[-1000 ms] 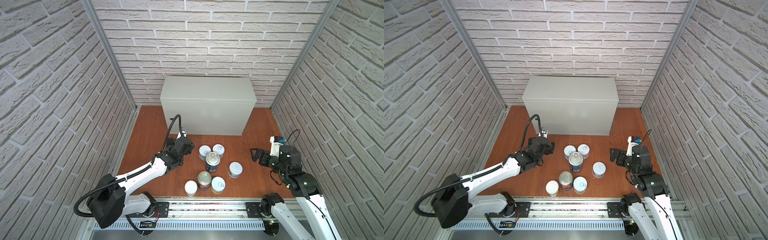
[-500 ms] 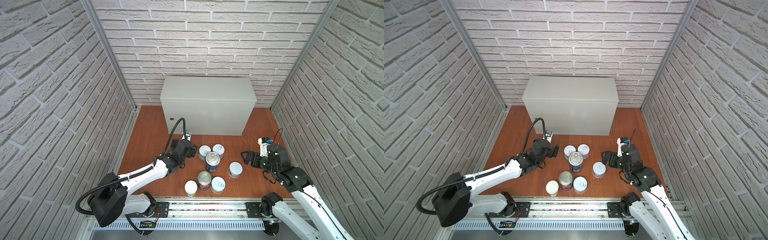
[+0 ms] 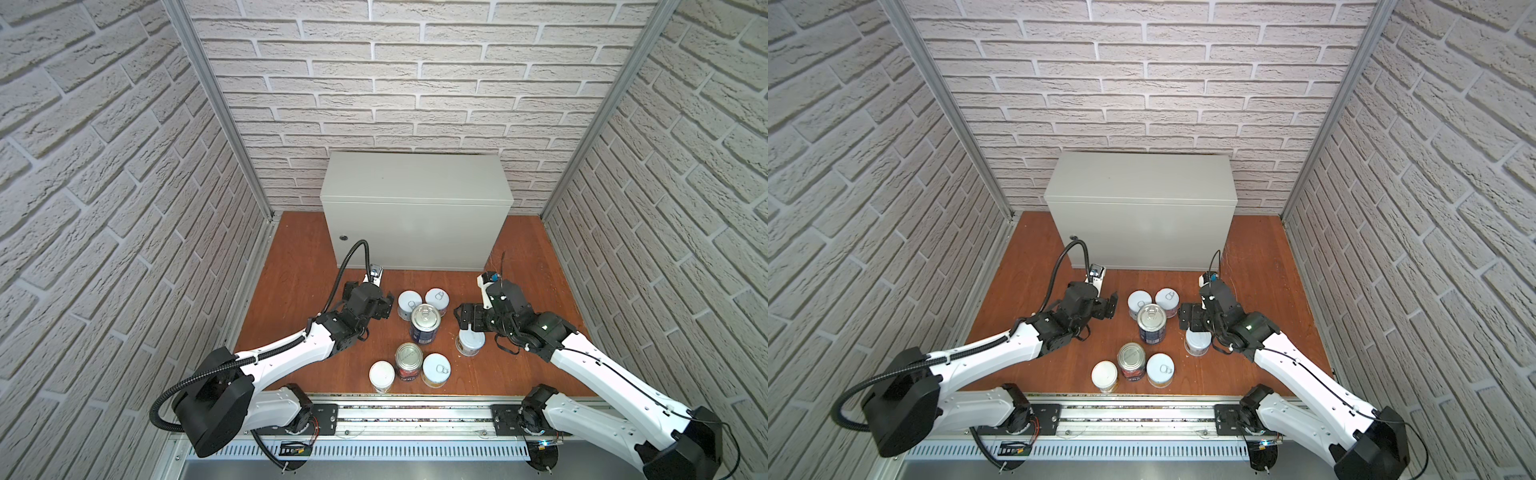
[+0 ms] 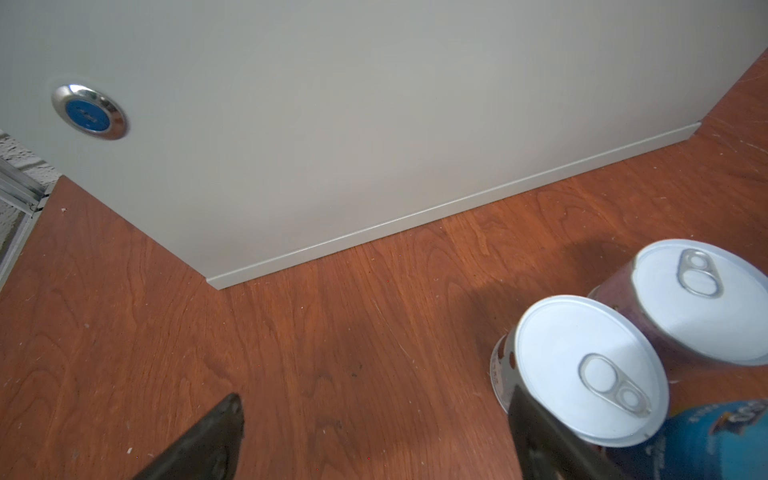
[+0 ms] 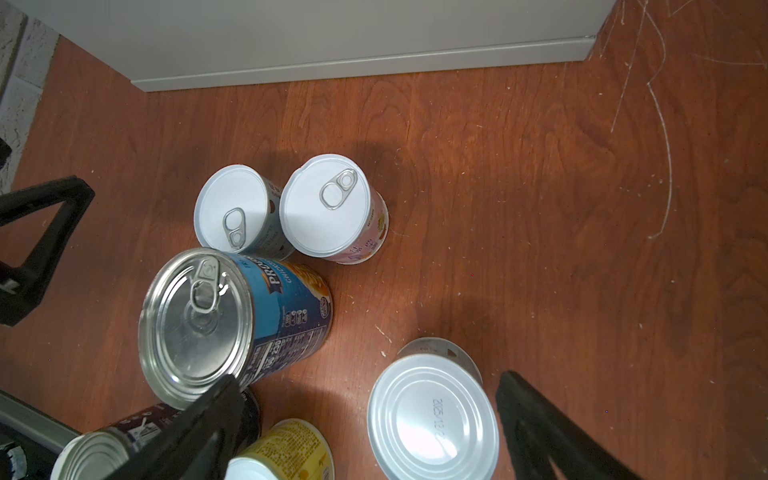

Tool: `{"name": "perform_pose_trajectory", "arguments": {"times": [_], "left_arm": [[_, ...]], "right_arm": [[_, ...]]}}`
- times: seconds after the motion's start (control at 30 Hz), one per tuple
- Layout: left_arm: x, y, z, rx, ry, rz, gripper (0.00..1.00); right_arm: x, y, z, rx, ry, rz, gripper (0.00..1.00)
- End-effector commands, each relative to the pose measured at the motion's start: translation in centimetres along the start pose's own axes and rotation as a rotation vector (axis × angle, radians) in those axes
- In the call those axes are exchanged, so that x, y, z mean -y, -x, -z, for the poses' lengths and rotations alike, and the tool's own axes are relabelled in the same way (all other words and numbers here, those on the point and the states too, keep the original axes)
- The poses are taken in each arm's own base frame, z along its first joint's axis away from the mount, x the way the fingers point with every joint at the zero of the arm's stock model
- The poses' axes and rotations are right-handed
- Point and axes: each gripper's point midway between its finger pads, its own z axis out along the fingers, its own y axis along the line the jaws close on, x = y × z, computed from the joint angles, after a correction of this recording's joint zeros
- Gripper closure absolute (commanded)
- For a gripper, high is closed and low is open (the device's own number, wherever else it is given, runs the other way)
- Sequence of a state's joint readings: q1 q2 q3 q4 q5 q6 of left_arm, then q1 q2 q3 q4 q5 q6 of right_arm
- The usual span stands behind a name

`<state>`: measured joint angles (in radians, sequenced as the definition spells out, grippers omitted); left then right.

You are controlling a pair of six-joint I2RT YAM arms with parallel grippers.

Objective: Place and organize the canned foods onto the counter
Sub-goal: 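Move the left gripper toward the cans while the right gripper reaches over them, then lower the right gripper around the tall blue-labelled can and close it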

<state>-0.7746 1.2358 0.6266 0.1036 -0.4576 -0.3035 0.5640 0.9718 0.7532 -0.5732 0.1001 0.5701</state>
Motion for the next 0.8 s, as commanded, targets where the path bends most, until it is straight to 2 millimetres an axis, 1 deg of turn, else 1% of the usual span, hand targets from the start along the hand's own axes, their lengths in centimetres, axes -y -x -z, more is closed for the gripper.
{"name": "perform_pose_trajectory", "arguments": {"times": [0.0,0.17,0.23,0.33,0.43,0.6,0.77], "left_arm": [[0.3,1.1,0.2,0.051,-0.021,0.030,0.02],[0.3,0.8,0.2,0.035,-0.018,0.033,0.02],[0.3,0.9,0.4,0.038,-0.019,0.041,0.02],[0.2,1.0,0.5,0.046,-0.019,0.048,0.02],[0.1,1.0,0.5,0.044,-0.013,0.047,0.02],[0.1,0.8,0.3,0.034,-0.004,0.046,0.02],[0.1,0.8,0.2,0.033,-0.005,0.059,0.02]], "right_arm": [[-1.6,1.4,-0.7,0.057,0.031,-0.011,0.03],[-3.1,0.8,-2.2,0.012,0.033,0.008,0.04],[-3.5,0.7,-2.7,0.005,0.028,0.016,0.07],[-4.5,0.3,-3.2,-0.009,0.045,0.028,0.08],[-5.7,-0.2,-3.3,-0.028,0.075,0.033,0.08],[-8.1,-0.5,-2.8,-0.040,0.120,0.074,0.07],[-9.0,-0.7,-3.6,-0.059,0.102,0.111,0.07]]}}
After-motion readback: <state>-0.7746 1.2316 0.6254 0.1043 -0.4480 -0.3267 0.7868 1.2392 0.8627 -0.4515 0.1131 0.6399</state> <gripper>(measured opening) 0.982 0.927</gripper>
